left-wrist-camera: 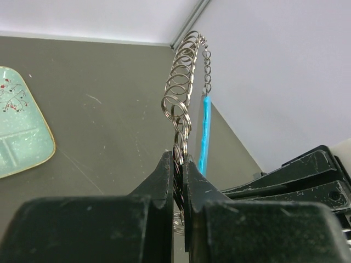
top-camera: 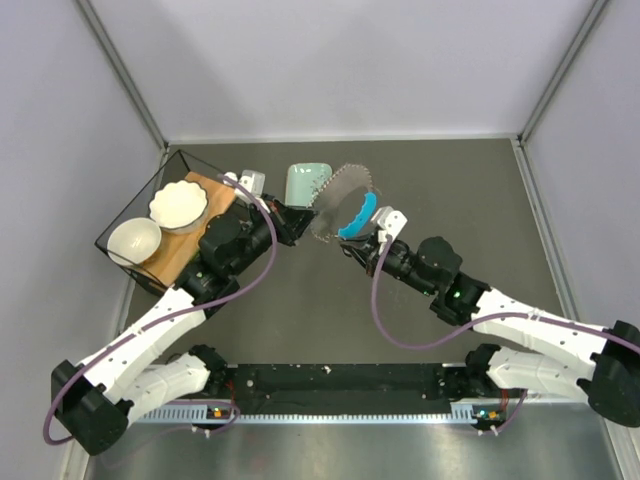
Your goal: Remove the keys from the keyring
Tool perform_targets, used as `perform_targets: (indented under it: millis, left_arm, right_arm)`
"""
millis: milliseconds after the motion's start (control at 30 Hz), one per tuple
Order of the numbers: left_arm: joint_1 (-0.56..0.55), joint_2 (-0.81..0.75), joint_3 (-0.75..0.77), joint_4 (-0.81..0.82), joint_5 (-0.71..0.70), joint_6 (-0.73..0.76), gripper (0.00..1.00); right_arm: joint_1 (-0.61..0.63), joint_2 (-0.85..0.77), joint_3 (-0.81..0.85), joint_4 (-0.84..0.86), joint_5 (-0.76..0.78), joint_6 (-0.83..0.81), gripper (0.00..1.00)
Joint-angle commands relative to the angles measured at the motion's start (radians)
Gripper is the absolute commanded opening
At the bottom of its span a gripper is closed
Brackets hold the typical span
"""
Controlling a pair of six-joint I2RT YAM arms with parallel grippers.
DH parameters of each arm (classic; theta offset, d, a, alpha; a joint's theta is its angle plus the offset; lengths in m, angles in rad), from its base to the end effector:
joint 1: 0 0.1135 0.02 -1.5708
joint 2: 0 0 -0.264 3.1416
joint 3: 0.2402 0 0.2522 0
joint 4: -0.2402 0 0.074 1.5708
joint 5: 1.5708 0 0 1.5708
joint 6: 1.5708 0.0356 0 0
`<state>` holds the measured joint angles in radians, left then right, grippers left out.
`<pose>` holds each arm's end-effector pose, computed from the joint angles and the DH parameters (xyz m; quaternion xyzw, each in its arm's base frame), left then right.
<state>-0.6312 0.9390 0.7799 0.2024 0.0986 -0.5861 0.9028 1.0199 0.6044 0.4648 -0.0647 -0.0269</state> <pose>0.1794 -0.1355 0.3517 0.0512 0.6898 -0.4404 0.5723 0.1466 0.1895 0.2999 -0.3299 0.6055 0.3272 0.6462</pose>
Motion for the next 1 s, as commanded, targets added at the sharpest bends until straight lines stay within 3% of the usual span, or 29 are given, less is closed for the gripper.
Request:
perform_targets:
  millis: [0,233,533,667,967]
  left_arm:
    - [-0.001,-0.031,-0.017,0.032,-0.02,0.02,0.0]
    - [-0.001,-0.036,-0.01,-0.053,-0.019,0.043,0.02]
    - [-0.001,-0.109,-0.048,-0.197,0.044,0.083,0.51]
    - [-0.001,-0.132,-0.015,-0.283,0.073,0.161,0.56]
    - [-0.001,-0.118,0.074,-0.328,0.268,0.324,0.55]
  right_arm:
    - [0.007,-0.041,0.093,-0.193,0.094,-0.067,0.0]
    - [0.007,-0.066,0.115,-0.251,0.071,-0.125,0.0]
    - [-0.005,-0.041,0.239,-0.428,0.069,-0.255,0.0]
    - [-0.008,-0.023,0.279,-0.5,0.022,-0.281,0.0]
    - [-0.008,-0.043,0.293,-0.538,-0.104,-0.37,0.0]
